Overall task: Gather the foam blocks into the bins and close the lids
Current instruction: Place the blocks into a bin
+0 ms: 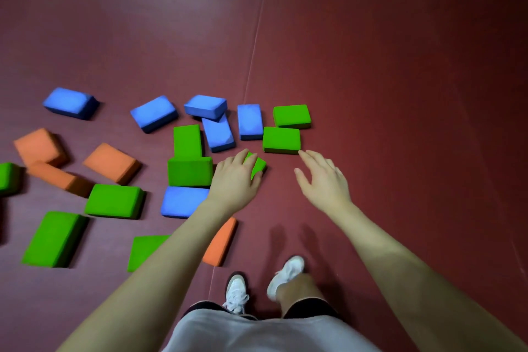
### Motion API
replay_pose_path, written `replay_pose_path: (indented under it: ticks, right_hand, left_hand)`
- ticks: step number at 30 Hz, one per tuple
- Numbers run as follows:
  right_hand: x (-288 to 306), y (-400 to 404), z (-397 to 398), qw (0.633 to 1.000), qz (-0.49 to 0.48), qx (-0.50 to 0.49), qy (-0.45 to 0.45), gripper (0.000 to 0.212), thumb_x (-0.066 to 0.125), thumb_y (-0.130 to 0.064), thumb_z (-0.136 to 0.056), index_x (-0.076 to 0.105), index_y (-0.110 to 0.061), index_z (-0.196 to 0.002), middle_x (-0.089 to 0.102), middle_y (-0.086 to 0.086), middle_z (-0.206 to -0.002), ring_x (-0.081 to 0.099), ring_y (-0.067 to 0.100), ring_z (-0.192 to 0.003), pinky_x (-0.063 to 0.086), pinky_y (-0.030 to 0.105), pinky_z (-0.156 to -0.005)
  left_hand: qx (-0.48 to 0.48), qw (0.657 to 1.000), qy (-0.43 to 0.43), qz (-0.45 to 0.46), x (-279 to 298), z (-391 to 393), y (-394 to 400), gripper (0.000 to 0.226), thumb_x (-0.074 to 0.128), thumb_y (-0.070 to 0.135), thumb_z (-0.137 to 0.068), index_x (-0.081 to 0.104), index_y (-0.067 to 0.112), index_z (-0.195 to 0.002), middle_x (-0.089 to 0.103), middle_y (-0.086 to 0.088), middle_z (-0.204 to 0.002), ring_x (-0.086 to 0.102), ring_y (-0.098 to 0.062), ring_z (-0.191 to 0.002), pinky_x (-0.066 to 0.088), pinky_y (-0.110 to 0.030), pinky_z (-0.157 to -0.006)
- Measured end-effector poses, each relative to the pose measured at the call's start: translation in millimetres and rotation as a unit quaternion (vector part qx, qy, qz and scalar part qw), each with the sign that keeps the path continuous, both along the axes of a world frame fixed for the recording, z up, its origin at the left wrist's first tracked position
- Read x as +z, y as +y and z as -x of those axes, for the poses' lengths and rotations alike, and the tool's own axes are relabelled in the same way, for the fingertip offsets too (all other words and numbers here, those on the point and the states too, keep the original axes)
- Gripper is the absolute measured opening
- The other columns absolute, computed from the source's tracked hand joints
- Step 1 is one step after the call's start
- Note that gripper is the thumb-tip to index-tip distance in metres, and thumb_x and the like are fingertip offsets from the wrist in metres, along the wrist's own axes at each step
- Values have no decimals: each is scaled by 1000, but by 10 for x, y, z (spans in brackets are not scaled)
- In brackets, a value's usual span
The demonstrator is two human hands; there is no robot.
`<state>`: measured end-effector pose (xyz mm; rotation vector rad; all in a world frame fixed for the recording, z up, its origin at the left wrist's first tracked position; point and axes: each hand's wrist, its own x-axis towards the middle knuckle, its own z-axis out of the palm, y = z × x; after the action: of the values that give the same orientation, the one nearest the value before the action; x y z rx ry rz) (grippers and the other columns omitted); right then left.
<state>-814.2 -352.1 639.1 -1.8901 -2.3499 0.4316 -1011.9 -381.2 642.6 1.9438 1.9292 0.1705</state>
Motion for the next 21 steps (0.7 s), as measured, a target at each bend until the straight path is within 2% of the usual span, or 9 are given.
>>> replay_pose_path:
  ticks: [6, 9, 12, 15, 21]
  right_hand:
    - [-152, 1077, -237, 999, 13, 41, -12, 50, 48, -38, -96, 45, -20, -142, 45, 1, -146, 48, 28, -124, 37, 37, -97]
    - [-215, 1538, -434, 997, 30, 66, -4, 54, 44, -41, -90, 53, -17, -137, 53, 5, -140, 55, 32, -115, 43, 40, -91]
    - [-303, 2049, -615, 994, 28, 105, -18, 49, 50, -38, -90, 57, -16, -133, 57, 6, -134, 58, 32, -110, 46, 40, -87]
    - [-419, 2615, -725, 987, 38, 151, -34, 49, 47, -40, -85, 66, -12, -121, 66, 8, -121, 66, 32, -95, 52, 40, -75]
    - [-668, 3492, -677, 975, 58, 211, -40, 51, 53, -34, -94, 46, -16, -142, 46, 3, -145, 48, 29, -124, 37, 40, -98]
  left_hand:
    - [22, 1000, 21, 2, -65, -158, 1004, 49, 48, 32, -96, 46, 12, -140, 41, -13, -147, 48, -38, -121, 35, -41, -99]
    - [48, 999, 22, 10, -94, -286, 1485, 48, 49, 32, -95, 49, 9, -136, 44, -16, -145, 51, -41, -117, 37, -45, -97]
    - [83, 996, 18, 23, -154, -433, 1917, 51, 45, 34, -91, 51, 8, -135, 46, -18, -142, 53, -43, -115, 40, -47, -96]
    - [114, 993, 7, 30, -213, -562, 2342, 58, 40, 36, -84, 55, 5, -131, 49, -21, -138, 55, -44, -111, 41, -48, -93]
    - [141, 988, 15, 52, -434, -648, 3095, 47, 52, 27, -95, 48, 8, -138, 43, -17, -144, 50, -41, -117, 36, -44, -98]
